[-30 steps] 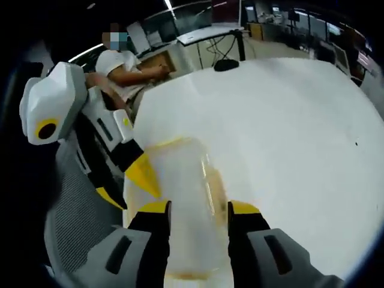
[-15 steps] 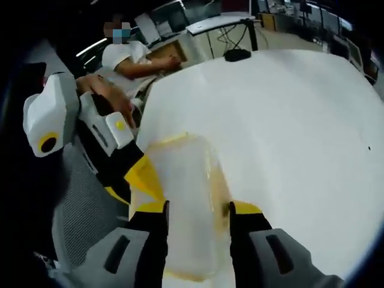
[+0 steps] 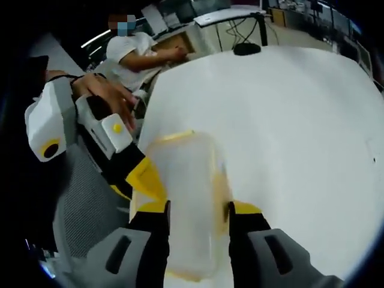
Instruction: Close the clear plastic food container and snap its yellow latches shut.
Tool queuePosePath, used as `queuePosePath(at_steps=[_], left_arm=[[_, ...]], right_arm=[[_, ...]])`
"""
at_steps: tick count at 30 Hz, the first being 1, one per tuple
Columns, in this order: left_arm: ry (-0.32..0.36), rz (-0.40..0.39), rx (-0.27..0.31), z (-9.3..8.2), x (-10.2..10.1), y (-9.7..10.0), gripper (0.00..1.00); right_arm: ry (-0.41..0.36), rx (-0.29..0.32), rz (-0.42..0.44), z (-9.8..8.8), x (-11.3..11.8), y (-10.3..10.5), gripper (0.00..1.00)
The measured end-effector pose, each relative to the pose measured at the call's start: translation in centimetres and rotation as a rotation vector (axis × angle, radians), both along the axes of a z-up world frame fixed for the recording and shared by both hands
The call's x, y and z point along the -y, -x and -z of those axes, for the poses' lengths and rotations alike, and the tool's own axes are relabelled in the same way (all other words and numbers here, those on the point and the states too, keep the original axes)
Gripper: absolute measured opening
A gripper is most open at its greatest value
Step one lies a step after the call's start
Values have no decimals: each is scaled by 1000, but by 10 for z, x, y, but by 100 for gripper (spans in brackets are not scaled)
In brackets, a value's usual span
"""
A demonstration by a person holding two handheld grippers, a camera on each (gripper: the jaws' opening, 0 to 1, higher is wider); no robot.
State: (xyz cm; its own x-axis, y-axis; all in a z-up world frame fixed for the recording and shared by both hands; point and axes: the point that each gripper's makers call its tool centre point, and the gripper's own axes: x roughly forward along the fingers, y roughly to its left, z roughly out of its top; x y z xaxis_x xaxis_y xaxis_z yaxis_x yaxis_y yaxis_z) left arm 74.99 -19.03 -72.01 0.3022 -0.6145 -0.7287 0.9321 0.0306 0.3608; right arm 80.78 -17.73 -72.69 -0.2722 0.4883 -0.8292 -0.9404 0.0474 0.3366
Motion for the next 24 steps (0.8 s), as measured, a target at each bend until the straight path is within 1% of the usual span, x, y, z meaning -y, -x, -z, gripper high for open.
queuePosePath(at_steps=[1,2,3,4,5,6,7,9,15,19,24], left_arm=[[5,-4,3,0,0,-1,29],[5,-5,4,1,0,-1,27],[4,58,53,-2,7,-4,27],[-5,-5,36,-2,-1,-4,26],[-18,-16,15,-1,-1,-3,26],[-15,-20,23,-2,0,-5,26],[-11,-17,21,-1,-1,-5,26],[-8,-14,21,0,-2,-5,26],[-15,4,25,-1,0,-2,27],[-3,4,2,-2,0,-2,28],[0,4,-5,-2,1,-1,28]], right_arm=[[-13,-3,-9,0,-2,0,34],[-4,-6,-16,0,-1,0,33],[-1,-27,5,1,-3,0,32],[0,-37,8,0,-1,0,31],[-41,-60,-32,-2,-6,3,29],[-8,-30,-35,-1,0,-5,29],[-8,-40,-13,-3,-3,-4,29],[2,-32,-18,-2,-3,-3,29],[2,-30,-9,-2,0,-2,32],[-4,4,-27,-3,0,-1,32],[-5,15,-28,-4,1,-1,33]])
